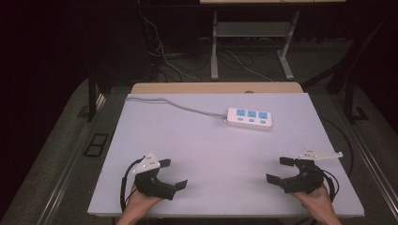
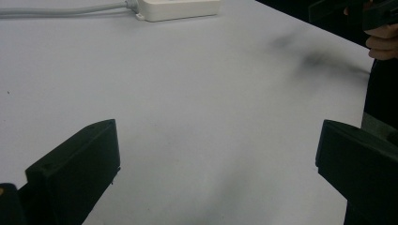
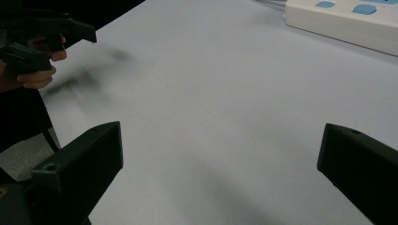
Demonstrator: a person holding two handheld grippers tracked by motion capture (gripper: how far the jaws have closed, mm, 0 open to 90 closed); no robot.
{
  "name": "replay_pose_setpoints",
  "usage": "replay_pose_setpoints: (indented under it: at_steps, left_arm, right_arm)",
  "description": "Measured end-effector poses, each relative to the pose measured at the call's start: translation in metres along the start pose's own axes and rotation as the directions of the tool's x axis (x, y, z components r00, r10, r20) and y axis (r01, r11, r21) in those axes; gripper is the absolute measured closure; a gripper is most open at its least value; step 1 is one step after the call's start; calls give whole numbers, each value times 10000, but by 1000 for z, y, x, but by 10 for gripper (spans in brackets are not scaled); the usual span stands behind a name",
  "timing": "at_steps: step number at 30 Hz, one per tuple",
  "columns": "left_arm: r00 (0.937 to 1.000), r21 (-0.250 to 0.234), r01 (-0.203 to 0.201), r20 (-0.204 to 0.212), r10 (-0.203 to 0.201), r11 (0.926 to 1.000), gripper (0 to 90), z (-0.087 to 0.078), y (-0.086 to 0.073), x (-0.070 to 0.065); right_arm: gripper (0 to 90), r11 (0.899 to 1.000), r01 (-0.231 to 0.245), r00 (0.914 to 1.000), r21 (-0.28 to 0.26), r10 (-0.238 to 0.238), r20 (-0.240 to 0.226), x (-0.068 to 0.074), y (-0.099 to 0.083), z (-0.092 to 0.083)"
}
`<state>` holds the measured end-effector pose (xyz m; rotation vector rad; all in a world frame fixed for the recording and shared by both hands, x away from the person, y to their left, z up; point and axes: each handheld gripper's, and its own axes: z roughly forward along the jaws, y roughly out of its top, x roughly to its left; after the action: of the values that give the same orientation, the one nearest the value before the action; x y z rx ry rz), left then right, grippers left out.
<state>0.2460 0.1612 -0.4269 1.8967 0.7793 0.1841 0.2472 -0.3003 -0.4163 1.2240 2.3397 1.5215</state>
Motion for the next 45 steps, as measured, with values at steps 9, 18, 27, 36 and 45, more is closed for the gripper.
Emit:
replay_pose_setpoints:
  at_steps: [9, 18, 27, 36, 45]
  left_arm:
    - [10000, -23, 43, 27, -43, 10000, 0, 0, 0, 1]
    - [9999, -3, 15, 115, -15, 10000, 0, 0, 1, 2]
    - [9999, -37, 61, 111, -61, 10000, 0, -1, 0, 2]
    - [9999, -54, 116, 78, -115, 9999, 0, -2, 0, 3]
    - [9999, -53, 134, 46, -134, 9999, 0, -2, 0, 3]
  right_arm:
    - [3, 9998, 24, 10000, 221, -24, 4, 0, 0, 1]
    - [3, 9992, 23, 10000, 406, -21, -39, 1, 1, 2]
    - [3, 9982, 41, 10000, 605, -40, -17, 5, 2, 5]
    - [4, 9942, 98, 9999, 1069, -103, 35, 6, 7, 9]
    - [4, 9914, 202, 9998, 1292, -202, -17, 5, 19, 14]
